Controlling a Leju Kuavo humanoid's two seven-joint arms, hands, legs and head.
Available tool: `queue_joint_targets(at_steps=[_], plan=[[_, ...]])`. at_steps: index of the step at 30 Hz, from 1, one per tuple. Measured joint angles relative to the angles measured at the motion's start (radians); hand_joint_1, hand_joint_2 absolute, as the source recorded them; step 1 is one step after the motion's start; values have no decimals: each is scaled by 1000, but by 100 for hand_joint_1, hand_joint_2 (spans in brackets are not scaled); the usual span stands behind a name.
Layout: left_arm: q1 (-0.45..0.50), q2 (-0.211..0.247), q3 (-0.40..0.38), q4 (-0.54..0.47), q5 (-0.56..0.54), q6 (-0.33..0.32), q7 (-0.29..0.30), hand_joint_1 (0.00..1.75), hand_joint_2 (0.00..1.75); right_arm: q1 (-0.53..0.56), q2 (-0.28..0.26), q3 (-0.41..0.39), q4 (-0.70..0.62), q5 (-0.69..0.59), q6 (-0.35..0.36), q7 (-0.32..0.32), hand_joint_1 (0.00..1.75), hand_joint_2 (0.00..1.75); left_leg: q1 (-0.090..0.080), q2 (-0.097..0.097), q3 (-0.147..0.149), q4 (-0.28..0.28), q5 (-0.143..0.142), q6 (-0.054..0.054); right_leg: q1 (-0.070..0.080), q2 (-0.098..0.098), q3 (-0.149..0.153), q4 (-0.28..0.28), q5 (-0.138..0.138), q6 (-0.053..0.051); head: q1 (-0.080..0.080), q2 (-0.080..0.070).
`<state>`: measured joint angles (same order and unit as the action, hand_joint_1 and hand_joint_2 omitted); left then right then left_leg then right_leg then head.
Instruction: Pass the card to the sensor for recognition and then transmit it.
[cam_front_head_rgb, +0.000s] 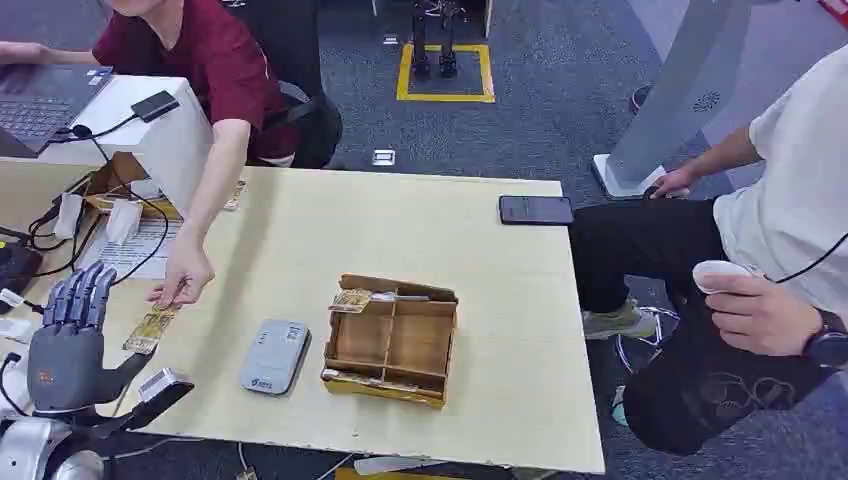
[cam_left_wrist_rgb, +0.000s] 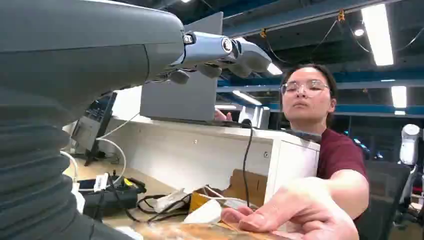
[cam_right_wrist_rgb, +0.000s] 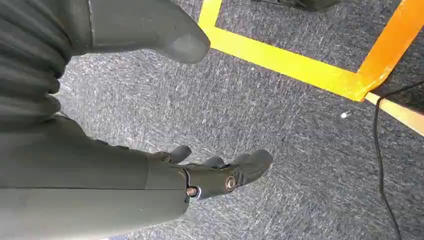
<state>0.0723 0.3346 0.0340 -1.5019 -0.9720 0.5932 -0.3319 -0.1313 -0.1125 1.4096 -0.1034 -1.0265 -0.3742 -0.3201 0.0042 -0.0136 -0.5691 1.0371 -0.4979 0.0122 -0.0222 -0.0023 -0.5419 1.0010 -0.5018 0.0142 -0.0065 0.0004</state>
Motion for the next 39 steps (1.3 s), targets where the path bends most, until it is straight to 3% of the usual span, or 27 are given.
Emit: queue_joint_targets(at_steps=[19,25,29,39], plan=[[1,0,0,1,63,-11,-36,175,175,-1,0,15,0,-15,-7,-1,0,175,0,0,0,0,0,0,0,0,0,0,0,0,0,0],[2,0,0,1,115,-27,-75,175,175,-1,0,22,0,-25,-10,-1,0,175,0,0,0,0,0,0,0,0,0,0,0,0,0,0],[2,-5,0,1,206,-84,-85,175,175,-1,0,24,0,-36,-11,-1,0,175,0,0,0,0,0,0,0,0,0,0,0,0,0,0],[2,-20,0,1,218,-98,-87,175,175,-1,0,25,0,-39,-11,-1,0,175,0,0,0,0,0,0,0,0,0,0,0,0,0,0]])
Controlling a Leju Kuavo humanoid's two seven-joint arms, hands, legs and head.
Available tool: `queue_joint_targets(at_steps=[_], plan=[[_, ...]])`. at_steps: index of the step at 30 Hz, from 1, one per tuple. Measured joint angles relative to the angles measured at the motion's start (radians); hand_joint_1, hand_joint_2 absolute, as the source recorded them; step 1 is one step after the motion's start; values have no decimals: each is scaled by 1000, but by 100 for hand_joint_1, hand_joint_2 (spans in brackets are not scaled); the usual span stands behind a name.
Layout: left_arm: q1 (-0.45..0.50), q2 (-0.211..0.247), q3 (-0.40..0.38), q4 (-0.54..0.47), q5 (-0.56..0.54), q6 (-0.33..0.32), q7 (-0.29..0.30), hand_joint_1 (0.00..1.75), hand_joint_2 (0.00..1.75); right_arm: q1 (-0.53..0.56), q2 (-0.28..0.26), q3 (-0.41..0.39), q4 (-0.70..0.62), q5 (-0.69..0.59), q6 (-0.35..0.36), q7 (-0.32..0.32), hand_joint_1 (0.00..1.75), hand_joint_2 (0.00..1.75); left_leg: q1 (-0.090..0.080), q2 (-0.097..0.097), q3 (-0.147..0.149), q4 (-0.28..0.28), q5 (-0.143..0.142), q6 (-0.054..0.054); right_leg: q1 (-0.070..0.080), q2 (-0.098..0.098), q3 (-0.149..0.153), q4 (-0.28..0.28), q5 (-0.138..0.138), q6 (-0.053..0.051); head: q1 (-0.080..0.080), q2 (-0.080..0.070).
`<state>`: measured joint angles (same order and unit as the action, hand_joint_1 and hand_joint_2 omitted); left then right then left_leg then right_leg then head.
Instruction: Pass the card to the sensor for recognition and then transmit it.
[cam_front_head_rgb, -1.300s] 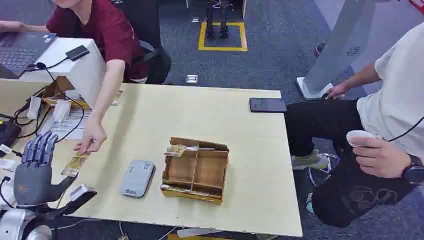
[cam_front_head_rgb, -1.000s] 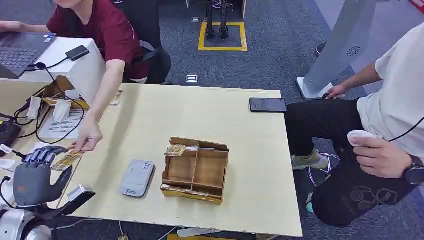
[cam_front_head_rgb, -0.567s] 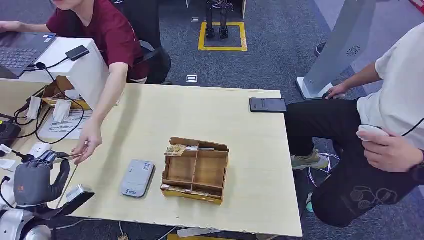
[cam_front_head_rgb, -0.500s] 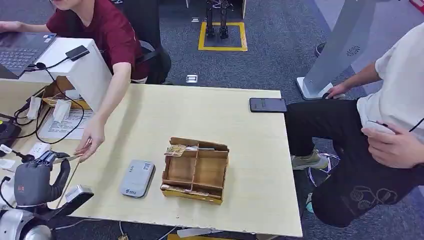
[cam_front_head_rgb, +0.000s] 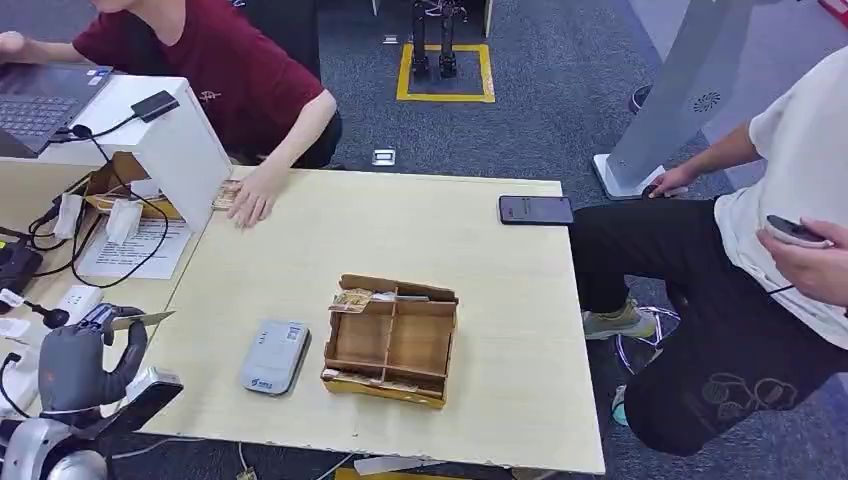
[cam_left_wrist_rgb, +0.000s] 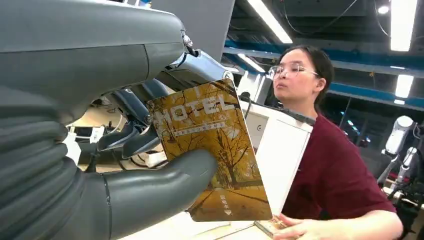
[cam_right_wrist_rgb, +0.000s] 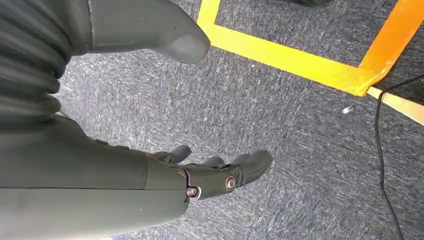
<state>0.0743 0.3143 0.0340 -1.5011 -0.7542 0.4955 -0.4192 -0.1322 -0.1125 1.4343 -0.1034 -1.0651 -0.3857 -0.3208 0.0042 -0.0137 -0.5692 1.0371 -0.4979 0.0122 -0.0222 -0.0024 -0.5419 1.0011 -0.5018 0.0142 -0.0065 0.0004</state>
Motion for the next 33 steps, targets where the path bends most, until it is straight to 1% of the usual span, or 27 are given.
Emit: queue_joint_targets(at_steps=[1,2,4,5,6,7,8,10,12,13,18,21,25,30,33], plan=[[0,0,0,0,2,-3,0,175,175,0,0,0,0,0,0,0,0,175,0,0,0,0,0,0,0,0,0,0,0,0,0,0],[0,-1,0,0,21,-26,0,175,175,0,0,0,0,-3,0,0,0,175,0,0,0,0,0,0,0,0,0,0,0,0,0,0],[0,-8,0,-6,109,-124,13,175,175,1,0,0,0,-16,-3,-3,0,175,0,0,0,0,0,0,0,0,0,0,0,0,0,0],[1,-17,-2,-15,193,-218,26,175,175,4,0,0,0,-26,-7,-5,0,175,0,0,0,0,0,0,0,0,0,0,0,0,0,0],[4,-30,-7,-30,276,-308,54,175,175,8,0,-1,0,-37,-14,-9,0,175,0,0,0,0,0,0,0,0,0,0,0,0,0,0],[11,-45,-15,-49,347,-389,88,175,175,13,0,-2,1,-47,-19,-13,0,175,0,0,0,0,0,0,0,0,0,0,0,0,0,0],[20,-59,-24,-70,398,-456,118,175,175,19,0,-3,2,-53,-21,-15,0,175,0,0,0,0,0,0,0,0,0,0,0,0,0,0],[39,-77,-48,-106,475,-530,173,175,175,29,0,-6,4,-64,-27,-17,0,175,0,0,-1,0,0,0,0,0,0,0,0,0,0,0],[56,-81,-66,-135,565,-579,233,175,175,37,0,-7,5,-75,-34,-20,0,175,-1,1,-1,0,0,0,0,1,-1,0,0,0,0,0],[65,-81,-73,-146,601,-596,251,175,175,40,0,-8,5,-78,-35,-21,0,175,-1,1,-1,0,0,0,0,1,-1,0,0,0,0,0],[83,-69,-123,-163,618,-617,324,175,175,42,0,-8,8,-96,-36,-21,0,175,0,0,0,0,0,0,0,1,-1,0,0,0,0,0],[87,-64,-155,-163,615,-613,346,175,175,46,0,-8,10,-96,-37,-16,0,175,0,0,0,0,0,0,0,0,-1,0,0,0,0,0],[90,-62,-183,-161,610,-594,360,175,175,48,1,-8,11,-97,-37,-12,0,175,0,0,0,0,0,0,0,1,-1,0,0,0,0,0],[88,-62,-203,-159,562,-561,381,175,175,48,1,-8,12,-98,-36,-3,0,175,0,0,0,0,0,0,0,1,-1,0,0,0,0,0],[73,-73,-223,-145,483,-520,399,175,175,47,2,-8,12,-97,-35,-3,0,175,0,0,0,0,0,0,0,0,-1,0,0,0,0,0]])
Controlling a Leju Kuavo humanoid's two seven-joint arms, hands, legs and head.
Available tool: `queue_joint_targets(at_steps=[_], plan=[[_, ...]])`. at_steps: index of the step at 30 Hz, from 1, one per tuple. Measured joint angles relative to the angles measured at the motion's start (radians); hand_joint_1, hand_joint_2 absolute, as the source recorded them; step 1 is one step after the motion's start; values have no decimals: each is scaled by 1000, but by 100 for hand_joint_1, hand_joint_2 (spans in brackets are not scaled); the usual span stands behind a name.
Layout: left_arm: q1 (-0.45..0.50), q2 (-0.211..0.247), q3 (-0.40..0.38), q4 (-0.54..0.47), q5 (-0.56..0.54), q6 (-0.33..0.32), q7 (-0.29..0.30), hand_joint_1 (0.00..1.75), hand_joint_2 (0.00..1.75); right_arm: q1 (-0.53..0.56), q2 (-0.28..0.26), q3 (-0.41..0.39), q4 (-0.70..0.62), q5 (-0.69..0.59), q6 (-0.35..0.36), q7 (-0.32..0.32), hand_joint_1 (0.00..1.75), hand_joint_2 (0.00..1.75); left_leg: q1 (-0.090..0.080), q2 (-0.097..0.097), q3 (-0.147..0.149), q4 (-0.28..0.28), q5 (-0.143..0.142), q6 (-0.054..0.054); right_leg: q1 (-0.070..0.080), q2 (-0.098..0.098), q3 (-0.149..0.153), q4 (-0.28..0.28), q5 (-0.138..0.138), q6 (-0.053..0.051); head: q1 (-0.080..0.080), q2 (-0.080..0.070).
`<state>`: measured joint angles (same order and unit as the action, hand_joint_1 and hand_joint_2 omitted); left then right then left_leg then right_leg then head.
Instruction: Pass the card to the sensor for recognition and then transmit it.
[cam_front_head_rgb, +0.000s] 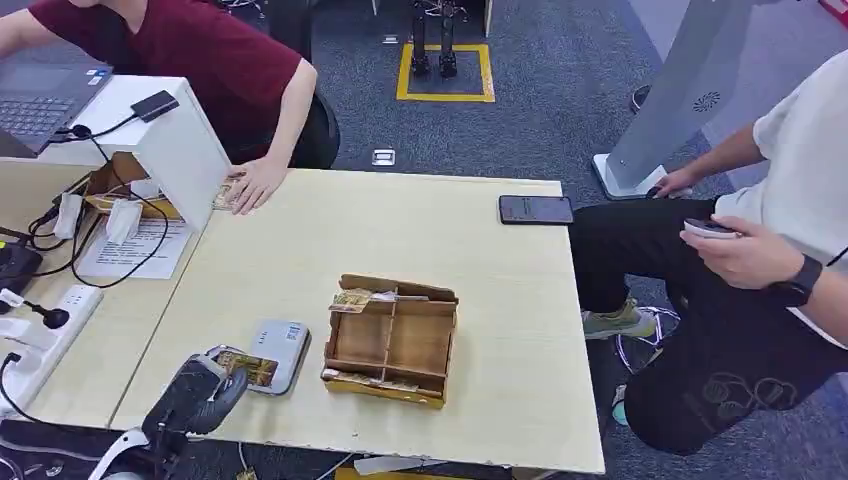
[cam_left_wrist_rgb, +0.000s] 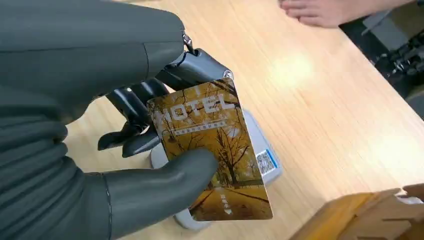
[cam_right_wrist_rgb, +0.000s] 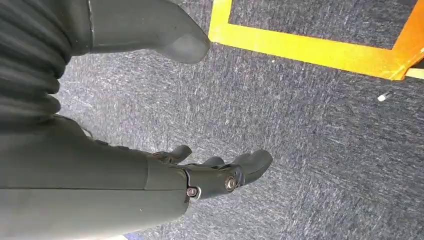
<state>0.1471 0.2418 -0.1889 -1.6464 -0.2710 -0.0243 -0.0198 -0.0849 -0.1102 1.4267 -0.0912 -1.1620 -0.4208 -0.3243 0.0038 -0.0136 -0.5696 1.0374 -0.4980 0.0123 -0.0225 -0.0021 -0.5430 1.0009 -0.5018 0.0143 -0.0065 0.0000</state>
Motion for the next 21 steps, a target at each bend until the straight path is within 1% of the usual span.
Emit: queue_joint_targets(at_steps=[3,6,12,17,21], plan=[[-36,-40,-26,36,-105,67,11,175,175,-2,3,3,0,4,1,0,0,175,0,-1,0,0,0,0,0,-1,1,0,1,1,0,0],[-64,-73,-44,63,-136,87,11,175,175,-3,6,7,0,6,2,0,0,175,0,0,0,0,0,0,0,0,1,0,1,1,0,0],[-120,-127,-45,111,-180,143,9,175,175,-5,7,14,0,10,3,2,0,175,0,0,0,0,0,1,0,0,0,0,1,1,0,0],[-150,-146,-43,154,-204,173,20,175,175,-6,7,29,0,10,5,8,0,175,0,0,0,0,0,1,0,0,0,0,1,1,0,0],[-154,-155,-41,175,-208,178,20,175,175,-6,7,32,0,10,5,9,0,175,0,0,0,0,0,1,0,0,0,0,1,1,0,0]])
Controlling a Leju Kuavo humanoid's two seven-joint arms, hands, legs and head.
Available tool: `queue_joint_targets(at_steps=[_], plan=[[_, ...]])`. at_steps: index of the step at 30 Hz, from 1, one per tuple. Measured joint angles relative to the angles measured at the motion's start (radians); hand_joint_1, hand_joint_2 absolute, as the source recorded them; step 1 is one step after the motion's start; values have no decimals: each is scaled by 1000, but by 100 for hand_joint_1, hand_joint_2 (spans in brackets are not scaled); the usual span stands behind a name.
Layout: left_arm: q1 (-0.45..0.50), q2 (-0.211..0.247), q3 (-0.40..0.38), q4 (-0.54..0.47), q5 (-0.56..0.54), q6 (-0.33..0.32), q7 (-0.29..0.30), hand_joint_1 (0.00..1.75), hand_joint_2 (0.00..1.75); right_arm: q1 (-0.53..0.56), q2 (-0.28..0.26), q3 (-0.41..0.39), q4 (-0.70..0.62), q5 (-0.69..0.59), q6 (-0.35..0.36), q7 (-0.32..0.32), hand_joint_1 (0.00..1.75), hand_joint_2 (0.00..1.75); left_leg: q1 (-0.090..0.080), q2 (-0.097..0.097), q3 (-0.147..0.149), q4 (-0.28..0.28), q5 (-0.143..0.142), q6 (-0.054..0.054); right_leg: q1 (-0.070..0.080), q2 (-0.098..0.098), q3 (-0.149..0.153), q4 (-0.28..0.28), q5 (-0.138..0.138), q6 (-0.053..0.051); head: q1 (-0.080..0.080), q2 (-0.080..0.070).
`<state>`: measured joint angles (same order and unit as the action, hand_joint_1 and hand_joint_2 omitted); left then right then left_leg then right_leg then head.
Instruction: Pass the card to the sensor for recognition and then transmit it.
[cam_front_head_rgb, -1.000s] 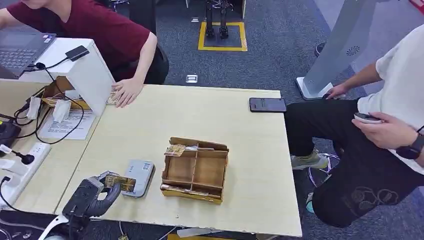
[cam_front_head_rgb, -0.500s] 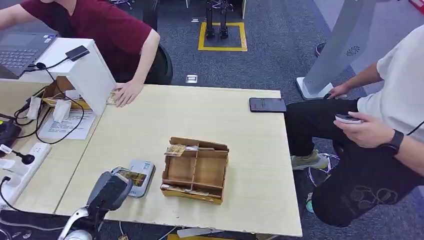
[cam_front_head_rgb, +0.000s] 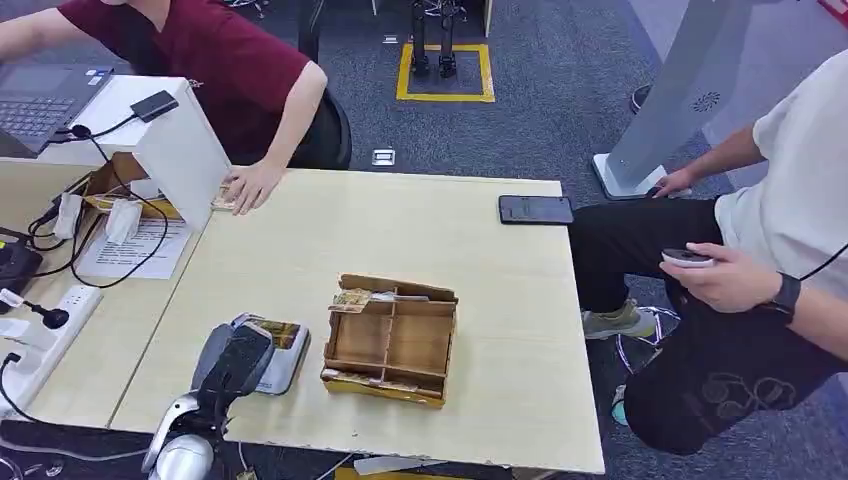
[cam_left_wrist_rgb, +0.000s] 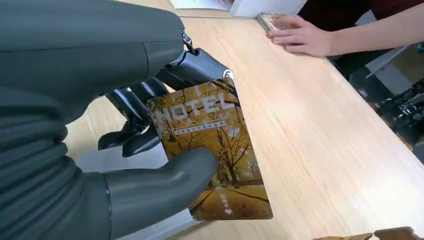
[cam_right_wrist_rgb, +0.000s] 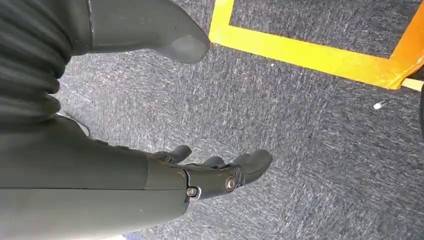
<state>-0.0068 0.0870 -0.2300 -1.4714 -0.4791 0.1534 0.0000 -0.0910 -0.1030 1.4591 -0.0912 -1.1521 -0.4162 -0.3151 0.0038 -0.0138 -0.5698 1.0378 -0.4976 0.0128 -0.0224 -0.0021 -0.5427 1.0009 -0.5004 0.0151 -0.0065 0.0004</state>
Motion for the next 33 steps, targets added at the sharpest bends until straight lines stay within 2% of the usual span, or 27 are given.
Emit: queue_joint_targets(at_steps=[19,28,33], plan=[[-10,-14,57,73,-39,1,13,175,175,-7,1,24,0,-2,1,-8,0,175,0,0,0,0,0,0,0,0,0,0,0,0,0,0],[-16,-25,73,108,-217,44,48,175,175,-11,1,31,0,-11,13,-9,0,175,0,0,0,0,0,0,0,0,1,0,0,0,0,0],[-17,-31,74,119,-266,43,57,175,175,-13,2,43,0,-18,14,-9,0,175,0,0,1,0,0,0,0,-1,2,0,0,0,0,0]])
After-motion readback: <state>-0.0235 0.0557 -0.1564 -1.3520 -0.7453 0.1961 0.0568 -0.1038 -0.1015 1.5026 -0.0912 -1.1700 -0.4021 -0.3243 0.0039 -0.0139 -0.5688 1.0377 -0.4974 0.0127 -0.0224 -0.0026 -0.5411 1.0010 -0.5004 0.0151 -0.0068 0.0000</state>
